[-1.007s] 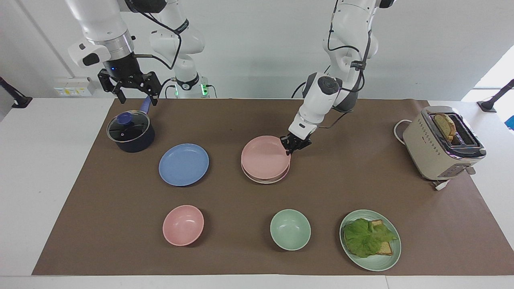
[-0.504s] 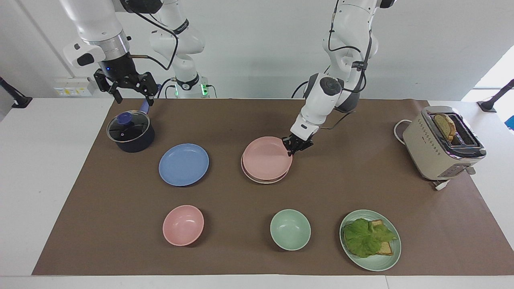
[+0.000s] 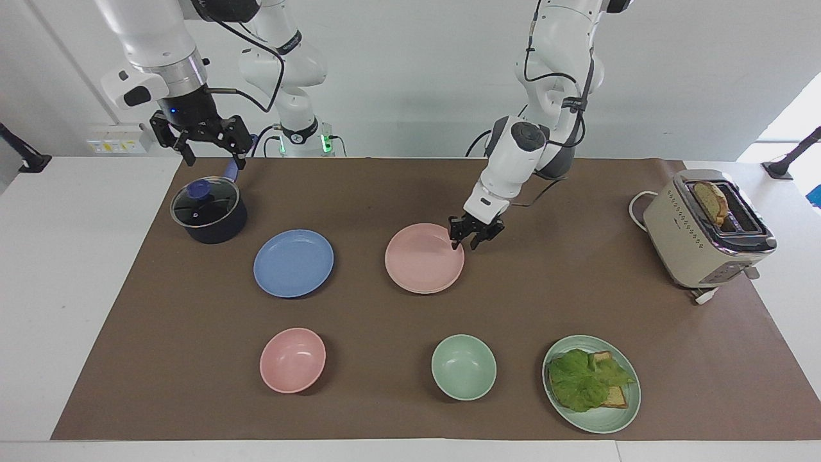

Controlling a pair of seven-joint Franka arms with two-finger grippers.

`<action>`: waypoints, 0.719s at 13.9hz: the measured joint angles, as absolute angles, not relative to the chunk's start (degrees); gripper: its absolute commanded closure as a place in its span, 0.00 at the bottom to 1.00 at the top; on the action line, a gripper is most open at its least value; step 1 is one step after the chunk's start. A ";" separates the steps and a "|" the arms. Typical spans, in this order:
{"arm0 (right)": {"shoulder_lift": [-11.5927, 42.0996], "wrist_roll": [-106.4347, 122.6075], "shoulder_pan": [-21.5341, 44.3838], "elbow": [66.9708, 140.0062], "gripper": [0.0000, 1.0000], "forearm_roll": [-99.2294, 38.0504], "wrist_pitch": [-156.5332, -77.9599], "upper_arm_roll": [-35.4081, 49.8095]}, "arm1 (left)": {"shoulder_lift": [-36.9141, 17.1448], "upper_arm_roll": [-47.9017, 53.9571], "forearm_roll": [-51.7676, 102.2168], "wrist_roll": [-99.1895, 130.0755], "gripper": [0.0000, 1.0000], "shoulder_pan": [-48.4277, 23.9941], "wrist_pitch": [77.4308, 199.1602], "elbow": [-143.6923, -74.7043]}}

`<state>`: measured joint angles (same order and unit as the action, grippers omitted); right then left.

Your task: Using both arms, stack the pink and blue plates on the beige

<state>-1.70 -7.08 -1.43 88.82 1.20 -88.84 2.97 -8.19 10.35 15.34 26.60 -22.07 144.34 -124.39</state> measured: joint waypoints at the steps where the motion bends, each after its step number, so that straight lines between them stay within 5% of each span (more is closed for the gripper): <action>1: -1.70 -7.08 -1.43 88.82 0.00 1.20 -88.84 2.97 | -8.19 10.17 15.34 26.66 0.00 -22.02 144.07 -123.89; 10: -1.46 -7.03 -2.68 92.66 0.00 1.20 -96.09 2.94 | -4.31 8.57 2.69 24.78 0.00 -9.86 125.20 -114.93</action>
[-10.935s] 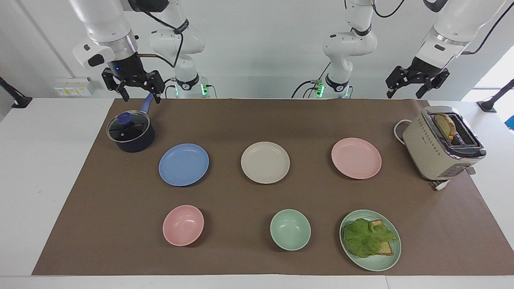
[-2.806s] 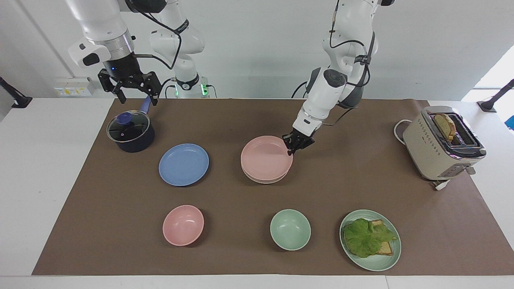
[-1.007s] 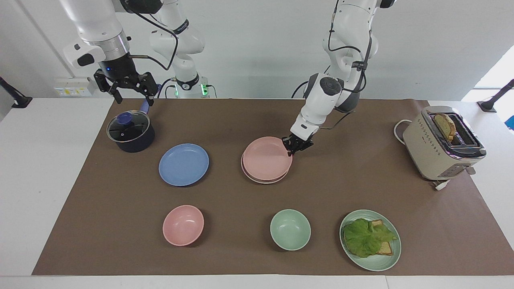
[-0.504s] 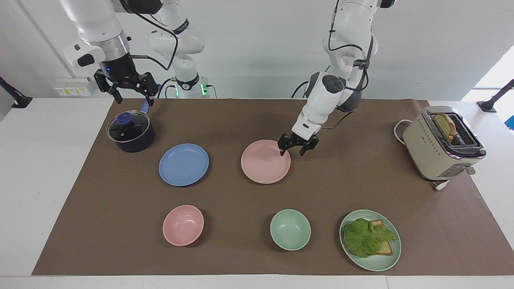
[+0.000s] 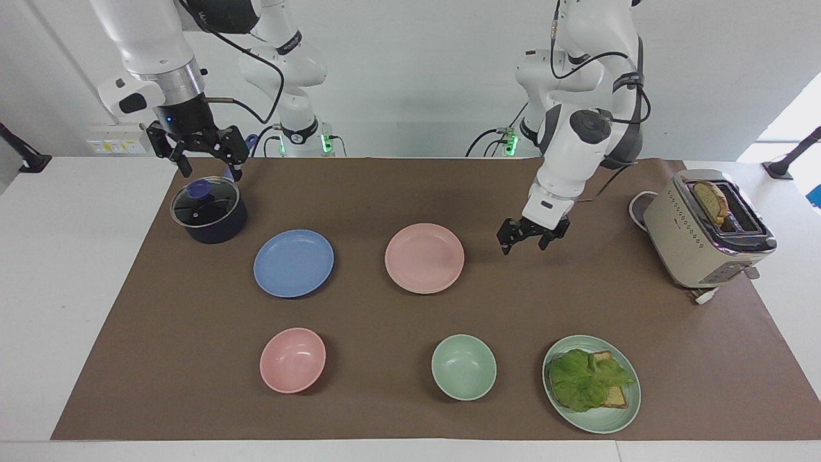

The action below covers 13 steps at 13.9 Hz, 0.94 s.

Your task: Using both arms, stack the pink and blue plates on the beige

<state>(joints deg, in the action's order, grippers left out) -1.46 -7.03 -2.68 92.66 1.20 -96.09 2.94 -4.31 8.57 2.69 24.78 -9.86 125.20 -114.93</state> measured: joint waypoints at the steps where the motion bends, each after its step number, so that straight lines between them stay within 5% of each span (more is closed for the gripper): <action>1: -1.33 -6.98 -2.94 94.10 0.00 1.20 -97.41 2.93 | -3.25 8.51 2.08 22.89 0.00 -8.35 123.73 -114.89; 8: 3.44 -4.10 -3.26 105.37 0.00 1.09 -111.60 2.94 | 0.14 8.07 1.68 6.29 0.00 0.07 103.77 -105.05; 13: 7.42 -1.99 -3.25 110.01 0.14 1.08 -118.42 3.01 | 0.28 6.15 1.68 1.43 0.00 1.15 92.54 -96.46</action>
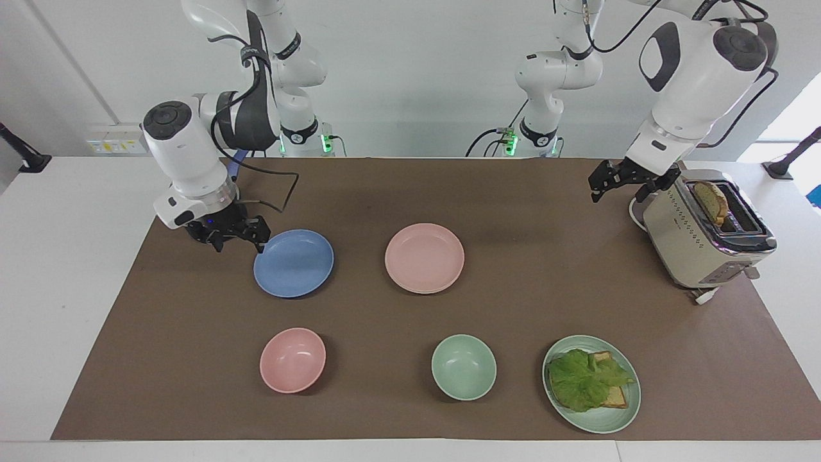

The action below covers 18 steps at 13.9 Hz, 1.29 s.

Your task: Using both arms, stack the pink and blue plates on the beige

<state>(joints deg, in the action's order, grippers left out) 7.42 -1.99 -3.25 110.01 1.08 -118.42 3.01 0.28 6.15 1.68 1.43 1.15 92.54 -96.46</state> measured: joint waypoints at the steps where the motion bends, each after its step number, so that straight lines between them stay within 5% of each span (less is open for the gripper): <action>1: 8.13 -1.72 -3.25 110.50 0.14 1.08 -118.89 3.01 | 0.29 5.95 1.68 0.48 0.00 1.72 91.73 -95.57; 11: 9.77 -0.64 -4.40 120.92 0.17 1.08 -130.11 2.88 | 0.28 5.96 1.68 0.09 0.00 2.33 91.47 -95.20; 15: 11.02 -0.40 -5.01 121.73 0.31 1.08 -130.84 2.88 | 0.28 5.96 1.68 0.07 0.00 2.33 91.47 -95.20; 18: 11.87 -0.02 -5.68 121.84 0.50 1.08 -131.10 2.87 | 0.28 5.96 1.68 0.06 0.00 2.33 91.46 -95.20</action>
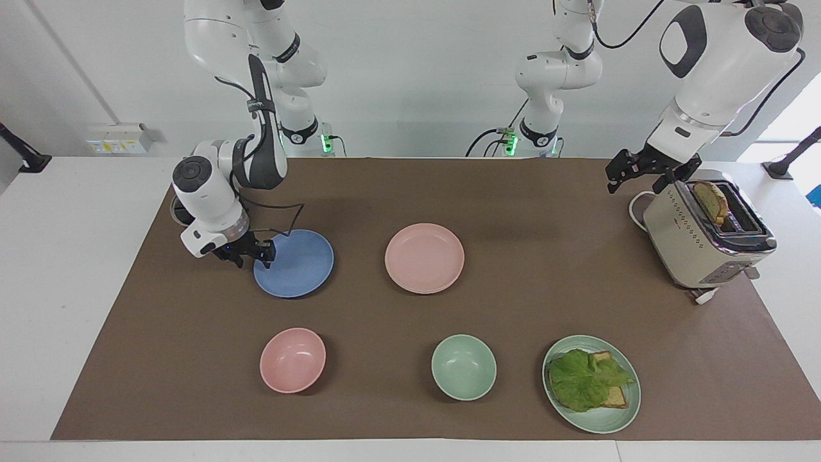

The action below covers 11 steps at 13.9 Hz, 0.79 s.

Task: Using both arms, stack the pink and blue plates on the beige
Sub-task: 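Grasp the blue plate rim with the right gripper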

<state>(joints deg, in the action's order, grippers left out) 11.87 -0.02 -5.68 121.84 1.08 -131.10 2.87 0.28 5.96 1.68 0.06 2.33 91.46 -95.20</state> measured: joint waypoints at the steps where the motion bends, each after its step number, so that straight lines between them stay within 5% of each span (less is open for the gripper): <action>1: 11.98 0.08 -5.69 121.99 0.58 1.08 -131.11 2.88 | 0.28 5.96 1.68 0.06 0.00 2.33 91.45 -95.20; 5: 12.01 0.11 -5.69 122.47 1.00 0.66 -131.11 2.91 | 0.28 5.96 1.68 0.05 0.00 2.33 91.45 -95.20; 11: 10.57 1.20 -5.66 121.87 1.00 -2.38 -128.93 3.04 | 0.28 5.96 1.68 0.04 0.00 2.33 91.44 -95.20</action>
<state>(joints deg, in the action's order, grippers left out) 10.57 1.20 -5.66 121.87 -2.38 -128.93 3.04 0.28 5.96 1.68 0.04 2.33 91.44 -95.20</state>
